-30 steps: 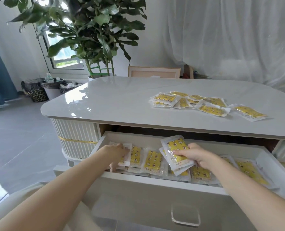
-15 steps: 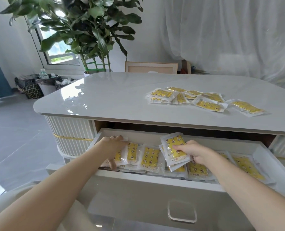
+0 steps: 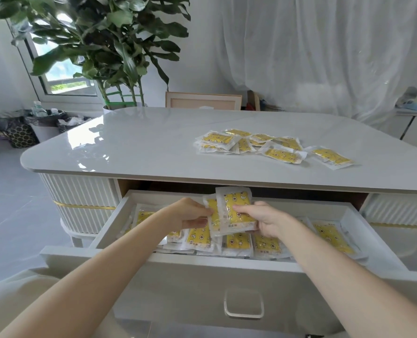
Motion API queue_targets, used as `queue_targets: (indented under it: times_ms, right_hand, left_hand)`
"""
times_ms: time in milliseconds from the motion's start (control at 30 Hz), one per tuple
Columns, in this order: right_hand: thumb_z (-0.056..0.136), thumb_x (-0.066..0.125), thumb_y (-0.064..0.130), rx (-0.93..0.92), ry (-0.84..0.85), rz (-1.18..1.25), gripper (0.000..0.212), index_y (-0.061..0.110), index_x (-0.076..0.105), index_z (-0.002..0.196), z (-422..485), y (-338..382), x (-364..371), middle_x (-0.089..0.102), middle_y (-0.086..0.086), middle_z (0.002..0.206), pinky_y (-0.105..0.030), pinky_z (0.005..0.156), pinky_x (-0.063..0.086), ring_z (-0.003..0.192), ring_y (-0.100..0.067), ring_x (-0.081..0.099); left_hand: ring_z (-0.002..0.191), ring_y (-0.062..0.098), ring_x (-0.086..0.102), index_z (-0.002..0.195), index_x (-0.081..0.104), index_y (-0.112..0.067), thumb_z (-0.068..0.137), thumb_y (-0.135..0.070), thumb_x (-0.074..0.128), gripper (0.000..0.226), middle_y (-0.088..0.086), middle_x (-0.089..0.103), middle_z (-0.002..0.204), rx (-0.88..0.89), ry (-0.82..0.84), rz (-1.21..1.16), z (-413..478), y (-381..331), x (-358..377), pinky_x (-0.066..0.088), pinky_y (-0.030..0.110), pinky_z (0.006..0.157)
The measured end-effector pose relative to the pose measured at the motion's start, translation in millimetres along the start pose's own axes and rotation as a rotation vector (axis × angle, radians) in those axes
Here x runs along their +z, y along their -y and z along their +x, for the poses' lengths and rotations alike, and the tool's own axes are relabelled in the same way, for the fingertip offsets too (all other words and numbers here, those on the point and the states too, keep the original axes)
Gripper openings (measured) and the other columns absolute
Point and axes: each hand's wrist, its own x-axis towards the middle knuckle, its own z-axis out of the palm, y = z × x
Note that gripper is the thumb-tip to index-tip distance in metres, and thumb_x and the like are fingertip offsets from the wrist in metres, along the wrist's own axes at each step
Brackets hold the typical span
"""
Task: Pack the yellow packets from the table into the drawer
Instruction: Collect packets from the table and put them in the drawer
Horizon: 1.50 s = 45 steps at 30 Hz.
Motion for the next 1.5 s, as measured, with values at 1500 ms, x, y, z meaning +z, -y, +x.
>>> queue_targets:
  times_ms: [1500]
  right_hand:
    - [0.086,0.049,-0.009,0.077,-0.579,-1.160,0.041,0.011,0.062,0.119,-41,-34,-168,0.062,-0.008,0.119,-0.032,0.088,0.054,0.104,-0.024,0.062]
  left_hand:
    - [0.056,0.015,0.062,0.123,0.047,0.000,0.085,-0.007,0.068,0.044,0.014,0.060,0.088,-0.070,0.155,0.270,49,-57,163,0.058,0.028,0.052]
